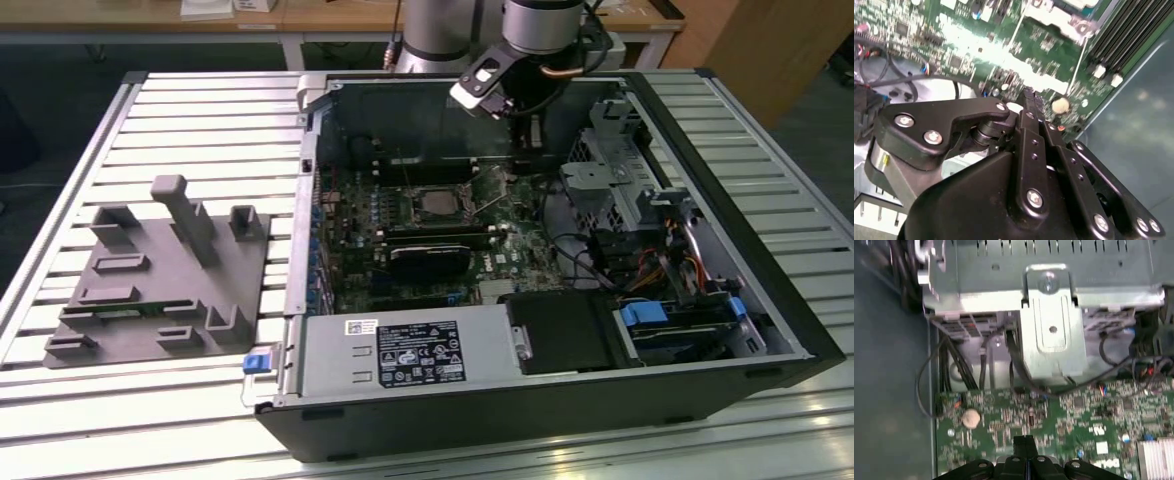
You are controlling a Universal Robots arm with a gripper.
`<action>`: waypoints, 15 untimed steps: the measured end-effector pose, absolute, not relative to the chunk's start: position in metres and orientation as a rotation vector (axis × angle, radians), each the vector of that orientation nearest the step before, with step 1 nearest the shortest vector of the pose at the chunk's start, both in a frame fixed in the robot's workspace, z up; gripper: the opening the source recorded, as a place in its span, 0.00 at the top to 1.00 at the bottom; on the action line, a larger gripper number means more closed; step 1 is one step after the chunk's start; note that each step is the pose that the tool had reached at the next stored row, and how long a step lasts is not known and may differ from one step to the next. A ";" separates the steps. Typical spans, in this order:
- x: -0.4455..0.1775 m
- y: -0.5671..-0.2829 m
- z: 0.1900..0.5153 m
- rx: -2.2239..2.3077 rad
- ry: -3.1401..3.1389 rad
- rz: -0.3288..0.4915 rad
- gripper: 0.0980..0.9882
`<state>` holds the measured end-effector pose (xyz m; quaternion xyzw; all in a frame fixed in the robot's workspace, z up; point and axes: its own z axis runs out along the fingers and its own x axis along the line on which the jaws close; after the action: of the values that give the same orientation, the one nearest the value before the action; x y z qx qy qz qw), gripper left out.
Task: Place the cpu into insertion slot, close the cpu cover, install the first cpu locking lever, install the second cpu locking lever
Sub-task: 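Close the cpu cover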
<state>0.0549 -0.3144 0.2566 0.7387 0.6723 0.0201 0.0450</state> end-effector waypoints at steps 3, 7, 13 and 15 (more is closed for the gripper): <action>0.059 -0.314 0.256 2.256 2.054 0.062 0.99; 0.060 -0.314 0.253 2.259 2.053 0.059 0.99; 0.061 -0.315 0.244 2.269 2.050 0.048 0.99; 0.062 -0.315 0.242 2.274 2.050 0.044 0.99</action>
<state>0.0617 -0.3146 0.2421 0.7421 0.6690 0.0142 0.0399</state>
